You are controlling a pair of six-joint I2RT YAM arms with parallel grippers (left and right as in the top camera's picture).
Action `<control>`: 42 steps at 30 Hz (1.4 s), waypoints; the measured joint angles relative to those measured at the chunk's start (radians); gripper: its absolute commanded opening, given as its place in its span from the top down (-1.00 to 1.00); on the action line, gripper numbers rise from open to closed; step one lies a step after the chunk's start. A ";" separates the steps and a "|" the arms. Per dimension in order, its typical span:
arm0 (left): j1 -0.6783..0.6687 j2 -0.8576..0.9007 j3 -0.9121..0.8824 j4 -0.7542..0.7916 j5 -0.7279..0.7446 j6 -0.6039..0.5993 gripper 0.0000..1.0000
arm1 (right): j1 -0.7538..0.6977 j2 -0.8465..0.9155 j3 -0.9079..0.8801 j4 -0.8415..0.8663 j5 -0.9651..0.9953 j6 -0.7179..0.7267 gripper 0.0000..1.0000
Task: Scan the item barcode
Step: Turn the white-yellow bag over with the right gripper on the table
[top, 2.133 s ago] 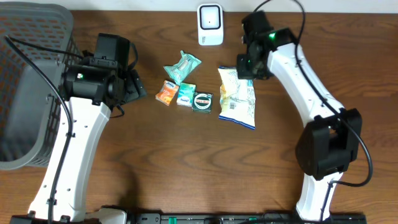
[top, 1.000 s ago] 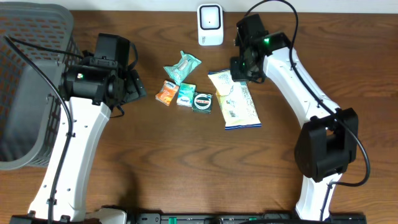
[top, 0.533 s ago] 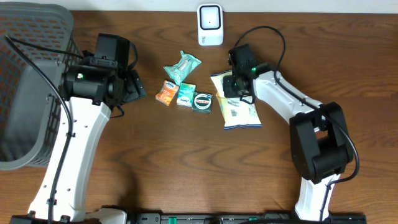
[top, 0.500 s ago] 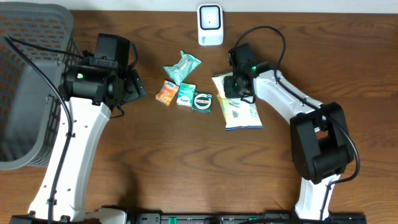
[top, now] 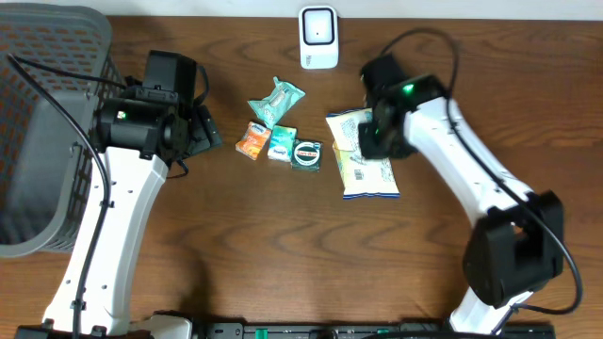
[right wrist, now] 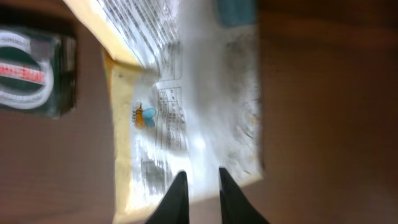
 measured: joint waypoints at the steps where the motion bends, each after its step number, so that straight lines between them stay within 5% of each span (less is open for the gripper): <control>1: 0.000 0.000 0.000 0.000 0.000 0.000 -0.96 | 0.008 0.013 -0.043 0.023 -0.003 0.002 0.79; 5: 0.000 0.000 0.000 0.000 0.000 0.000 -0.96 | 0.013 0.026 -0.223 0.214 -0.016 0.027 0.89; 11: 0.000 0.000 0.000 0.000 0.000 0.000 -0.95 | 0.018 0.018 -0.270 0.180 -0.031 0.054 0.96; 18: 0.000 0.000 0.000 0.000 0.000 0.000 -0.96 | 0.016 -0.004 -0.079 0.063 -0.020 0.039 0.58; 31: 0.000 0.000 0.000 -0.001 0.000 0.000 -0.95 | 0.016 -0.005 -0.066 0.403 -0.011 0.024 0.54; 42: 0.000 0.000 0.000 0.000 0.000 0.000 -0.96 | 0.014 0.168 -0.069 0.370 -0.006 0.011 0.40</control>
